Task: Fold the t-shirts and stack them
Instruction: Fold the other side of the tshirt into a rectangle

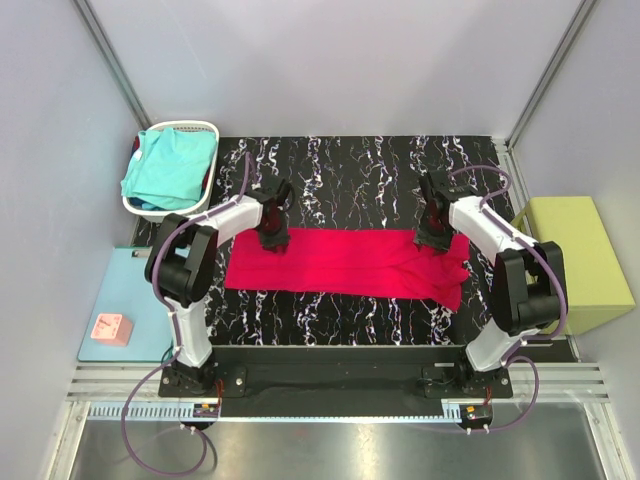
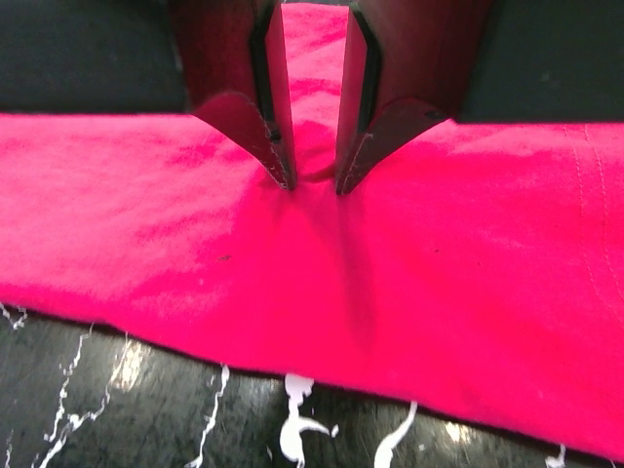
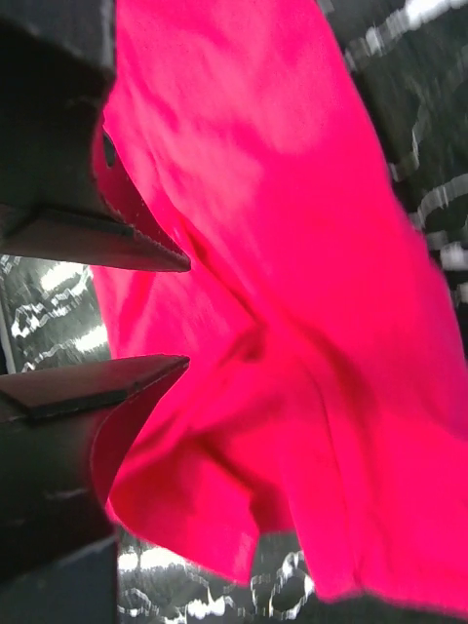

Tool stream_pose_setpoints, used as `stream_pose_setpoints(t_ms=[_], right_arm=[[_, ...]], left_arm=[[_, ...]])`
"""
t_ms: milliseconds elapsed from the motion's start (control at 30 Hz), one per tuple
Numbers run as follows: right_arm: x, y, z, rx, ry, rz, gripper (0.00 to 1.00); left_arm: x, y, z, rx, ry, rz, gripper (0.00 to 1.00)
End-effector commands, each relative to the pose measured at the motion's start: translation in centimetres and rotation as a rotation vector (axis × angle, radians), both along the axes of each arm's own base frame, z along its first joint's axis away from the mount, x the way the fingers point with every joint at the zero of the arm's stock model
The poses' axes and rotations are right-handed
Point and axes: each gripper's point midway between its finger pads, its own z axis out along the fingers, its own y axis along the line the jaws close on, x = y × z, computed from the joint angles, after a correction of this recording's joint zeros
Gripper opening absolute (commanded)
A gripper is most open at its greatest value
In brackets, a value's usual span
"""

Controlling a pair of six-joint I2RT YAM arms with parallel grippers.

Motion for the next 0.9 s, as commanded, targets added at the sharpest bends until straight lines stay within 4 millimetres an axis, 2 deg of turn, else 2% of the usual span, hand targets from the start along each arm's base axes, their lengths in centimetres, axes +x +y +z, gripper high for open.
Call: stream_pose_setpoints(t_ms=[0, 167, 367, 567, 667, 700, 833, 867], right_arm=[[0.4, -1.1, 0.2, -0.03, -0.048, -0.034, 0.46], [-1.4, -1.8, -2.1, -0.056, 0.016, -0.041, 0.48], [-2.8, -1.6, -4.1, -0.041, 0.071, -0.04, 0.5], [-3.2, -1.6, -5.1, -0.041, 0.088, -0.031, 0.49], [-3.4, -1.6, -5.6, -0.04, 0.109, -0.028, 0.38], [-3.5, -1.4, -5.7, -0.032, 0.114, -0.026, 0.25], [-4.1, -1.4, -5.8, -0.023, 0.116, -0.034, 0.01], [-4.4, -1.5, -5.6, -0.026, 0.112, -0.037, 0.0]], left_arm=[[0.0, -0.5, 1.6, -0.023, -0.043, -0.007, 0.27], [0.2, -0.7, 1.7, -0.035, -0.043, -0.011, 0.28], [0.1, -0.8, 1.4, -0.033, -0.034, -0.015, 0.28], [-0.1, -0.8, 1.2, -0.027, -0.031, -0.018, 0.28], [-0.1, -0.9, 1.2, -0.025, -0.03, -0.019, 0.28], [-0.2, -0.7, 1.2, -0.023, -0.03, -0.017, 0.28], [-0.3, -0.7, 1.1, -0.022, -0.029, -0.015, 0.28], [-0.3, -0.7, 1.0, -0.022, -0.027, -0.015, 0.28]])
